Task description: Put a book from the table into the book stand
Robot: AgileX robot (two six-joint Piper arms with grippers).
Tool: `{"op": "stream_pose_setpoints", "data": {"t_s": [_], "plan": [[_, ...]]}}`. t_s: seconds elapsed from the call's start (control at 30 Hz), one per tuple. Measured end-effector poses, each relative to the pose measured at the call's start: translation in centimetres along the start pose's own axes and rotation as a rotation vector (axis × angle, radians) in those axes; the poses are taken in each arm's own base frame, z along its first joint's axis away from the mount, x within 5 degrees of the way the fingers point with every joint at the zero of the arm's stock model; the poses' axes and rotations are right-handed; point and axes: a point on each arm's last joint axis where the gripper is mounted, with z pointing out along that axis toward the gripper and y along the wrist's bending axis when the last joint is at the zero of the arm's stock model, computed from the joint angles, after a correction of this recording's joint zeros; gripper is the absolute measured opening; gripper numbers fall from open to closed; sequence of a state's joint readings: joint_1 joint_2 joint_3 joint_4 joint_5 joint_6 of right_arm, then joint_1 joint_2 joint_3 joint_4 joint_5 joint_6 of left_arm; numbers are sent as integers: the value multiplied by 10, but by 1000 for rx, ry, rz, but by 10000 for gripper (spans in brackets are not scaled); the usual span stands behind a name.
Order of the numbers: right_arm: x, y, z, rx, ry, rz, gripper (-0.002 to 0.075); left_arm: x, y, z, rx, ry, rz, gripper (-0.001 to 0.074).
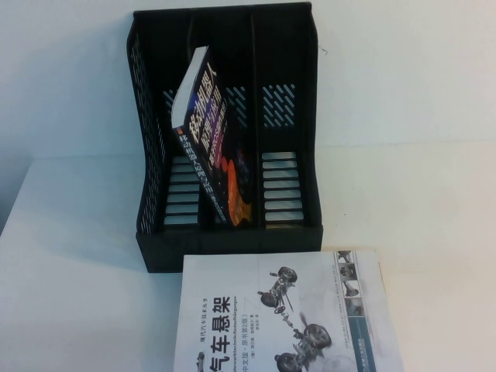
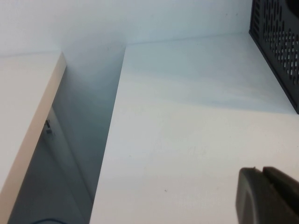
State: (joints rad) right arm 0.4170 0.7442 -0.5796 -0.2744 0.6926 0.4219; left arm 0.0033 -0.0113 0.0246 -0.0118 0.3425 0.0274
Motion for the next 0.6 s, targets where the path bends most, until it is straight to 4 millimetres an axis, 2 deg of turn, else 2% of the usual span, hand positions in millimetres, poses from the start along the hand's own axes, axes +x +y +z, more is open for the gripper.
{"op": "stream_pose_setpoints", "data": {"t_s": [0.1, 0.27, 0.47, 0.6], "plan": [[8, -1, 4, 0, 8, -6, -2, 0, 0, 0, 0, 0, 0, -3], [40, -8, 10, -15, -34, 54, -2, 0, 0, 0, 0, 0, 0, -3], [71, -20, 5, -40, -288, 152, -2, 0, 0, 0, 0, 0, 0, -3], [91, -30, 1, 35, -419, 156, -2, 0, 0, 0, 0, 0, 0, -3]]}}
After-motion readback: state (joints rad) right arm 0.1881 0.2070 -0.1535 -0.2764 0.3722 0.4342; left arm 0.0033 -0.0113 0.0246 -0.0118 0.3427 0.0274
